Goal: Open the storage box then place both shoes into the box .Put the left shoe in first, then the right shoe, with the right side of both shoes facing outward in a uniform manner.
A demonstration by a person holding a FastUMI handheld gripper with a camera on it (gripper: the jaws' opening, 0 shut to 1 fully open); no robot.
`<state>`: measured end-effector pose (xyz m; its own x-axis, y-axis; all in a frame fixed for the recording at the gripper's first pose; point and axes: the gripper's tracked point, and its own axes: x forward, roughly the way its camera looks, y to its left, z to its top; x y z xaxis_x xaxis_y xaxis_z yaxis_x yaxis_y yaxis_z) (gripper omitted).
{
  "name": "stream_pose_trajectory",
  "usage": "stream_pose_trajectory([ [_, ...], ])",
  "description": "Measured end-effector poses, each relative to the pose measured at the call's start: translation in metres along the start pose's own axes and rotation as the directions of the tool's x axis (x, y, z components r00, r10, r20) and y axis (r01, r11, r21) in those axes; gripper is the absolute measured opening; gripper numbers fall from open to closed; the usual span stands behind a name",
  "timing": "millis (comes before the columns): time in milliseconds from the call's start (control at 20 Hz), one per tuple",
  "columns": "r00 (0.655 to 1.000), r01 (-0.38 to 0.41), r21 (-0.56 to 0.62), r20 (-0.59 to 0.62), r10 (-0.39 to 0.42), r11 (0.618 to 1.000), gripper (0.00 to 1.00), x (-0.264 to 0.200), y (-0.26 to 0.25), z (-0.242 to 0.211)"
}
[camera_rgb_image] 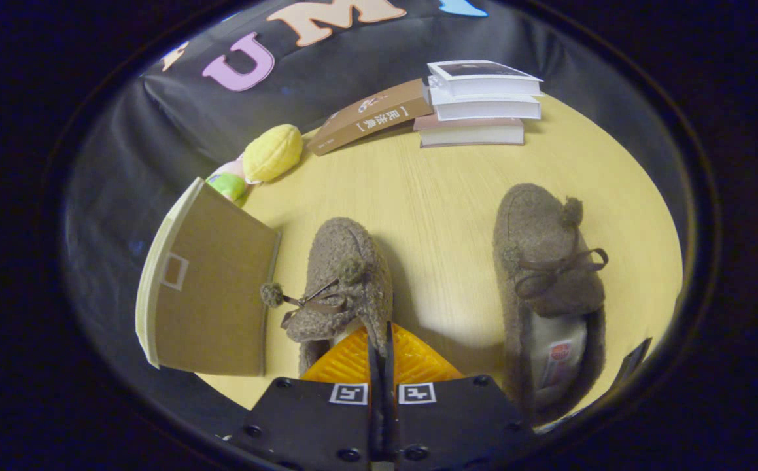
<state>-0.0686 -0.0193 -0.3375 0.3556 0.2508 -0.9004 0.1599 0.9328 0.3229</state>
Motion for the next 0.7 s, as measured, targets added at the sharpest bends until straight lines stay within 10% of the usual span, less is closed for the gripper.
stream_pose_trajectory([
  [700, 0.980, -0.135, 0.070, 0.156, 0.123, 0.988, 0.03, -0.076, 0.139, 0.072],
])
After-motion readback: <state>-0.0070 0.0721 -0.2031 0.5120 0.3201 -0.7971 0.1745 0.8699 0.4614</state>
